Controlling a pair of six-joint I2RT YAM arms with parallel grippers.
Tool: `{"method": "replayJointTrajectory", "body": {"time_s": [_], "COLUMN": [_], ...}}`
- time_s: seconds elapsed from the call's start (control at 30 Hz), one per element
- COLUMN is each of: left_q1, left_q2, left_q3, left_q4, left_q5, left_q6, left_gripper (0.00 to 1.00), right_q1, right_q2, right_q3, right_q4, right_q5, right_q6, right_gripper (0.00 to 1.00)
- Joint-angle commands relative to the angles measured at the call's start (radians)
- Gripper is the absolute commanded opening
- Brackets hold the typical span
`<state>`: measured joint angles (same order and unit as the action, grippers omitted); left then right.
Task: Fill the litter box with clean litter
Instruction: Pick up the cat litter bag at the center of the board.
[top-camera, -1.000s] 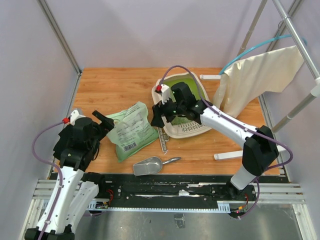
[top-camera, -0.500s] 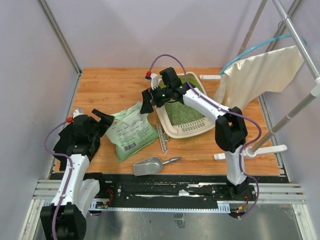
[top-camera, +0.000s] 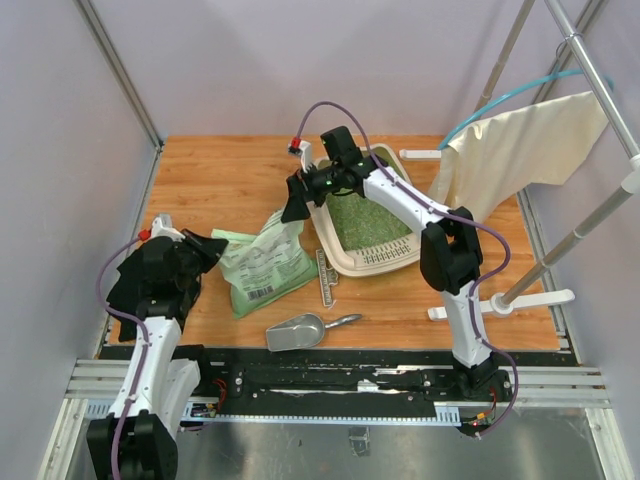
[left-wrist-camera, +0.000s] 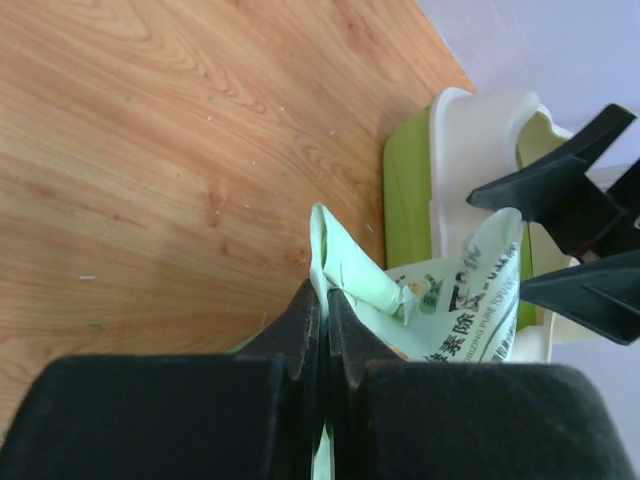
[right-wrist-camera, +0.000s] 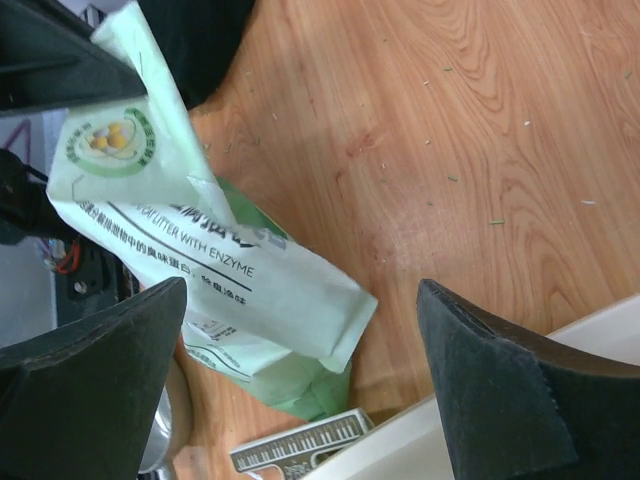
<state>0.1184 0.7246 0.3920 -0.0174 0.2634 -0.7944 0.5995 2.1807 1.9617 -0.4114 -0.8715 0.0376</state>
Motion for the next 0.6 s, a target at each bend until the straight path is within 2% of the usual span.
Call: {"method": "replayJointTrajectory", "body": {"time_s": [0.0, 0.13, 0.27, 0.43, 0.57], "left_q1": [0.006, 0.005, 0.006, 0.006, 0.006], "left_q2": [-0.072, -0.202, -0.234, -0.235, -0.282], "left_q3": [0.034, 0.019, -0.011, -0.056, -0.076], "left_q4": [0.168, 0.287, 0.391, 0.497, 0.489], "left_q5": [0.059, 0.042, 0.080, 0.144, 0.096], "left_q6": [0.179, 0.351, 0.447, 0.423, 0.418], "left_gripper": [0.01, 0.01, 0.01, 0.01, 0.01], "right_q1": [0.000, -0.003, -0.008, -0.014, -0.015], "right_q2": [-0.006, -0.042, -0.062, -0.093, -0.112], "right_q3": [-0.037, -0.082, -0.110, -0.135, -0.152], "right_q4": [-0.058, -0.057, -0.062, -0.055, -0.052], "right_q5": [-0.044, -0.083, -0.168, -0.261, -0.341], "right_q6": [-0.195, -0.296, -0.360, -0.344, -0.307], "right_gripper": [0.99, 1.00, 0.99, 0.99, 0.99]}}
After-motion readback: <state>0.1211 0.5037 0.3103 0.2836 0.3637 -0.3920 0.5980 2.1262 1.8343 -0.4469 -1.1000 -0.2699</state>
